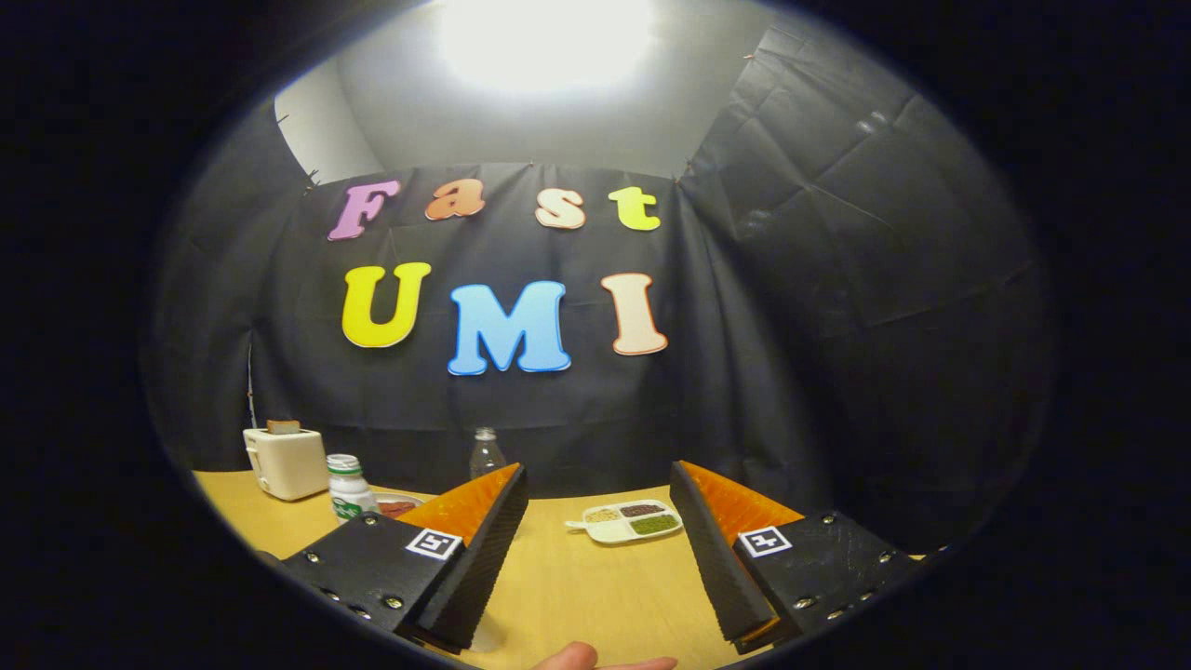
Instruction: Take the bottle from table, then pour the juice into the cup, finally place the bottle on the coaster
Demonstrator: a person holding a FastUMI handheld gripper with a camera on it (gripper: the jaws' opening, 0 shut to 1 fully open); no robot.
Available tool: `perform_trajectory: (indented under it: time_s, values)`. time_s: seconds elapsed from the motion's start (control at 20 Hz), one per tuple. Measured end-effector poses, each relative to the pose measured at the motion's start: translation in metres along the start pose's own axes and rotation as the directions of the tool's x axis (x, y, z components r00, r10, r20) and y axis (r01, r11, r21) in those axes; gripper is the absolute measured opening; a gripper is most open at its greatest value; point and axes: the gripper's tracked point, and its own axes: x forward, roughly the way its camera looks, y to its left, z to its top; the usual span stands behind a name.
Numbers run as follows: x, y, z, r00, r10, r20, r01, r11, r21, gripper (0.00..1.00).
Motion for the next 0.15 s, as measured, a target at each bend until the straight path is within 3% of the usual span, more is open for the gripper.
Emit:
perform_trajectory:
  time_s: [0.15]
  values:
    - [0.013, -0.045, -0.032, 0.999, -0.020, -0.038, 0.018, 0.998, -0.053, 0.93]
